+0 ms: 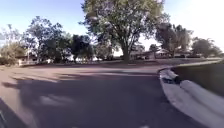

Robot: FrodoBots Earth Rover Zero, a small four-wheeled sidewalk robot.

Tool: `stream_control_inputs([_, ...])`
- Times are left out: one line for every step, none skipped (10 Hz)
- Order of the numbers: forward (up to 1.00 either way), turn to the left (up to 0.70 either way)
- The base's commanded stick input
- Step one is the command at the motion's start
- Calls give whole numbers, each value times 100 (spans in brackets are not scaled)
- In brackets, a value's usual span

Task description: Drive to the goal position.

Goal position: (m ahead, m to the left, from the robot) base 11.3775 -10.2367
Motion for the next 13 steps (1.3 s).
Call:
stream_control_inputs([100, -18])
stream_control_inputs([100, -3])
stream_control_inputs([100, -4])
stream_control_inputs([100, -19])
stream_control_inputs([100, -33])
stream_control_inputs([100, -29])
stream_control_inputs([100, -22])
stream_control_inputs([100, -33])
stream_control_inputs([100, -38])
stream_control_inputs([100, -40])
stream_control_inputs([100, -40])
stream_control_inputs([100, -36])
stream_control_inputs([100, -9])
